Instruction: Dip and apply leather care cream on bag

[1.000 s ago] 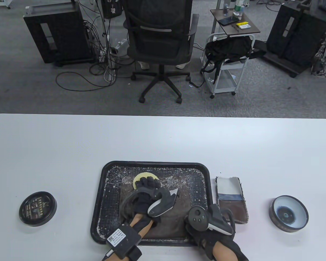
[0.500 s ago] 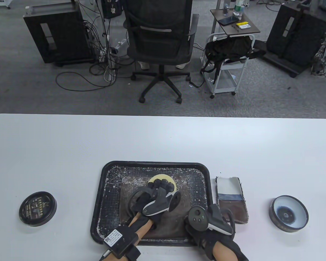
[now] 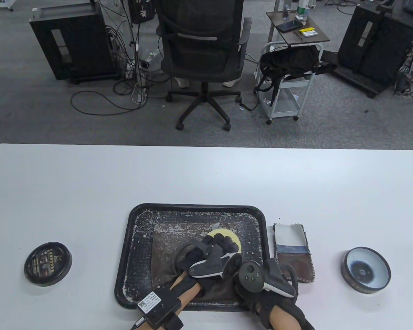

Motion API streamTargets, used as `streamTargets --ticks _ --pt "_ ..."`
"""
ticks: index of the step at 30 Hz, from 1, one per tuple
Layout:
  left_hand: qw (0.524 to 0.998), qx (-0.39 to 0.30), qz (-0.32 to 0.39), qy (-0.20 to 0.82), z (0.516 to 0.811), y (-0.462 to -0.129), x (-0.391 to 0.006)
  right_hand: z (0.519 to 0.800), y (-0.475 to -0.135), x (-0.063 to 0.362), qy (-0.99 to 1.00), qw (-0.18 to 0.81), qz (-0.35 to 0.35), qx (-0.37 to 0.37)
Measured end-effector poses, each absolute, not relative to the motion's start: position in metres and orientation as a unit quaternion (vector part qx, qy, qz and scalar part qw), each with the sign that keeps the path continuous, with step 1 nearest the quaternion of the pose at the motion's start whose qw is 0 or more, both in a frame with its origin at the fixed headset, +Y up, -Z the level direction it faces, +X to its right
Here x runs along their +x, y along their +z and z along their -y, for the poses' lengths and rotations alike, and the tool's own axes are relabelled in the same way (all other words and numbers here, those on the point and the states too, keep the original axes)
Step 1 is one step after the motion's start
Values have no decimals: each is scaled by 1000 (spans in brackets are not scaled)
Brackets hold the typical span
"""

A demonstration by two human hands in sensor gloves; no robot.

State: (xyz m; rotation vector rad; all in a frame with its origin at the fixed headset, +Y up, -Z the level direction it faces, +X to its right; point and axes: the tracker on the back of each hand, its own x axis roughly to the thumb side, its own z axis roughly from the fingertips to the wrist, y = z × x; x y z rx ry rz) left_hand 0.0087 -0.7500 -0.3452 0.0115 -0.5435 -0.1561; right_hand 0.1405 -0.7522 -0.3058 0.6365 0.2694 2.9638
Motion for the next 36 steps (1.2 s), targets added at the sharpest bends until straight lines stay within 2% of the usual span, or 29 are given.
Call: streamTargets --ticks 4,8,16,19,21,27,31,36 --pt "964 0 255 -74 748 -347 7 752 -306 140 974 46 -89 204" --pt "969 -5 217 -116 745 -346 6 752 -306 140 975 43 -91 200" --pt "978 -78 75 -176 736 -344 -6 752 -306 142 975 50 -100 195" --pt "969 -93 28 -229 735 -345 -12 751 -306 141 975 48 -103 193" --pt "960 -93 28 -263 735 -344 -14 751 -306 141 975 48 -104 192" --pt "954 -111 -13 -279 734 -346 -22 751 -306 142 975 51 -108 190" --pt "940 -134 -64 -308 732 -347 -31 751 -307 142 974 51 -110 190" --pt "940 -144 -99 -293 729 -347 -40 751 -307 142 974 52 -112 189"
